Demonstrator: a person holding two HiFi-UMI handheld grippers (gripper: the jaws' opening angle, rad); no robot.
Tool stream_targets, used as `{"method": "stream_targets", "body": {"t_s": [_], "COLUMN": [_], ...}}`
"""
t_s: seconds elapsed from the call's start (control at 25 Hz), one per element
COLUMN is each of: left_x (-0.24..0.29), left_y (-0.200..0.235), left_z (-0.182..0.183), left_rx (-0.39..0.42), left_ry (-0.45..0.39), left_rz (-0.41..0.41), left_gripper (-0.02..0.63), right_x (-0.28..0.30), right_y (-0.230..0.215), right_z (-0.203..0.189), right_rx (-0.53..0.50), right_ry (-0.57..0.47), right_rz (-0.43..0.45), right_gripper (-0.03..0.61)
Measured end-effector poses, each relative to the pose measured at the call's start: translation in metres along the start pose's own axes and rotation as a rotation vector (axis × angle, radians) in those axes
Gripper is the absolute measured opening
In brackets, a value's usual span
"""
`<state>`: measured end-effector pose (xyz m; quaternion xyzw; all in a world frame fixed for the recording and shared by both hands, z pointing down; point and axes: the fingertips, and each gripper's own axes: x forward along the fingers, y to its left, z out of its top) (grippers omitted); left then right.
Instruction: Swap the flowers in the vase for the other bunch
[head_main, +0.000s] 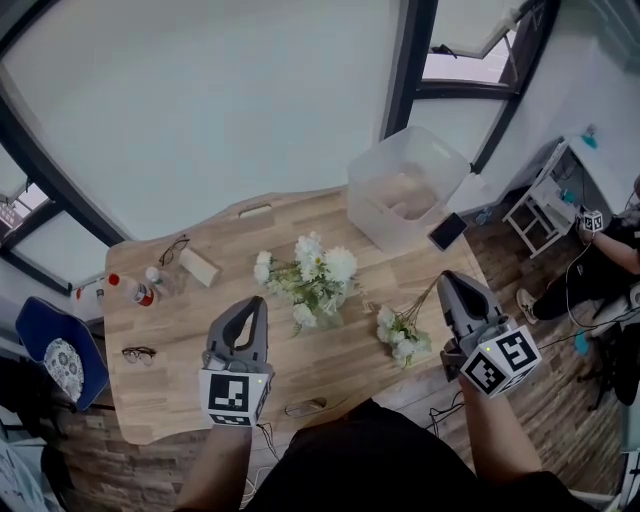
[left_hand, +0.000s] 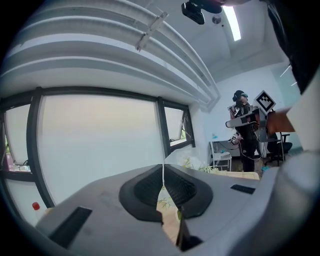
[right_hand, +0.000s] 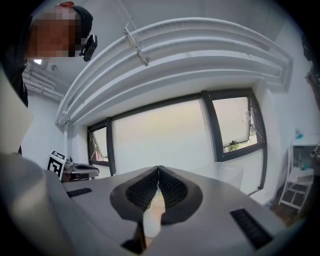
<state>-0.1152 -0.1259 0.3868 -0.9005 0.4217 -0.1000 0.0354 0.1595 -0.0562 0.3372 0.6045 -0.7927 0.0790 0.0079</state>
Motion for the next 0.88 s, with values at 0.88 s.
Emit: {"method": "stream_targets", "body": {"t_s": [0.88], "left_x": [0.0], "left_y": [-0.035], "left_z": [-0.011], "left_rx": [0.067], "left_ry": [-0.004], "left_rz": [-0.069], "left_gripper": [0.014], "right_x": [-0.006], "right_y": [-0.005], "right_z": [0.002], "right_rx": [0.037], "right_ry": [-0.007], "right_rz": [-0.038], "right_gripper": [0.028]}}
